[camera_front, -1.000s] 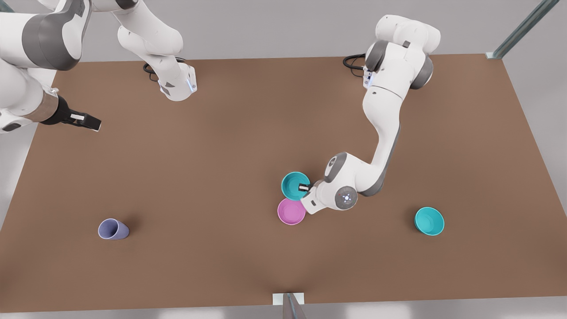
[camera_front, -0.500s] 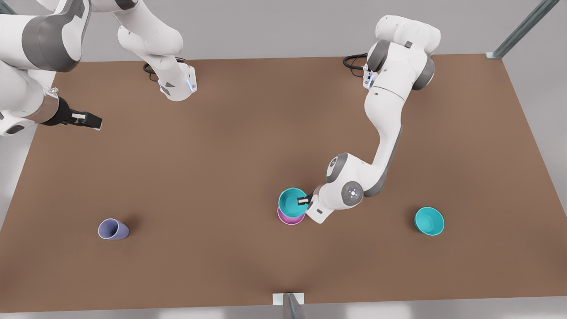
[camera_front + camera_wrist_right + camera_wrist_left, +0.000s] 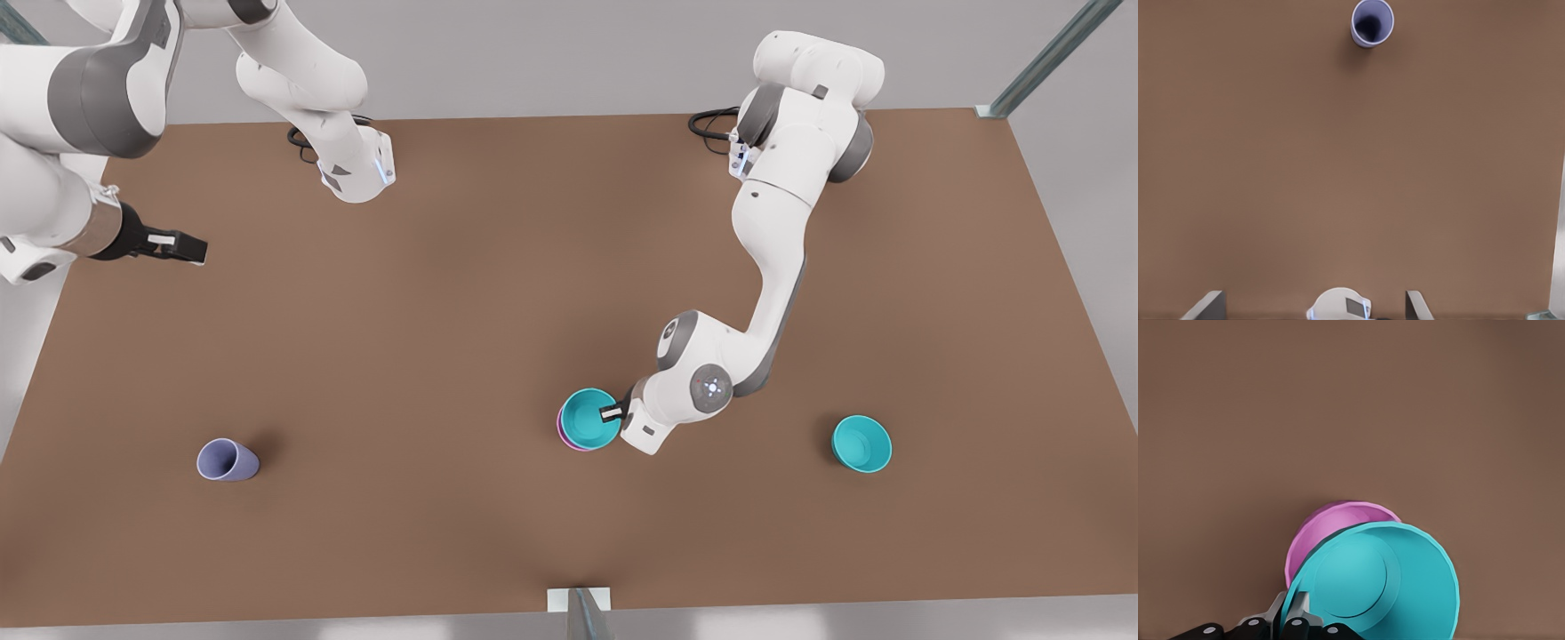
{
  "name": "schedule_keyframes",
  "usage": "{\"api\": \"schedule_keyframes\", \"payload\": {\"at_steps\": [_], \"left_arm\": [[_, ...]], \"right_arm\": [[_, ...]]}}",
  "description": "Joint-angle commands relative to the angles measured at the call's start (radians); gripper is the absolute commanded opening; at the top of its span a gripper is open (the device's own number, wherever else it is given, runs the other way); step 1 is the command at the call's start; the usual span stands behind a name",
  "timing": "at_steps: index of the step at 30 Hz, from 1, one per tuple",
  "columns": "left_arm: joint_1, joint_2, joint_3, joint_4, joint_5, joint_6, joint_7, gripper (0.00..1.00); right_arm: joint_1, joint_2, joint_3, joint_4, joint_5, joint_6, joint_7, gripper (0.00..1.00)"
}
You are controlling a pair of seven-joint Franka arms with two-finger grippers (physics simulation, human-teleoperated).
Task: Stack the blue bowl on the pink bowl
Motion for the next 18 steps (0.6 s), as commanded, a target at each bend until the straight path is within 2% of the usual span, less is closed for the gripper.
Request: {"api": "schedule_keyframes", "payload": {"at_steps": [1, 16, 17, 18], "left_arm": [[0.0, 0.005, 0.001, 0.0, -0.004, -0.004, -0.055, 0.21], [0.003, 0.019, -0.019, 0.002, -0.008, 0.029, -0.06, 0.21], [0.003, 0.018, -0.019, 0.002, -0.008, 0.029, -0.066, 0.32], [0.005, 0.019, -0.019, 0.002, -0.006, 0.029, -0.057, 1.0]], "right_arm": [[0.001, 0.0, 0.001, 0.0, 0.0, -0.002, -0.022, 1.0], [0.001, 0.005, 0.001, -0.007, 0.0, -0.002, -0.025, 1.0], [0.001, 0.005, 0.002, -0.007, 0.0, -0.002, -0.025, 1.0], [0.001, 0.005, 0.001, -0.007, 0.0, -0.002, -0.025, 1.0]]}}
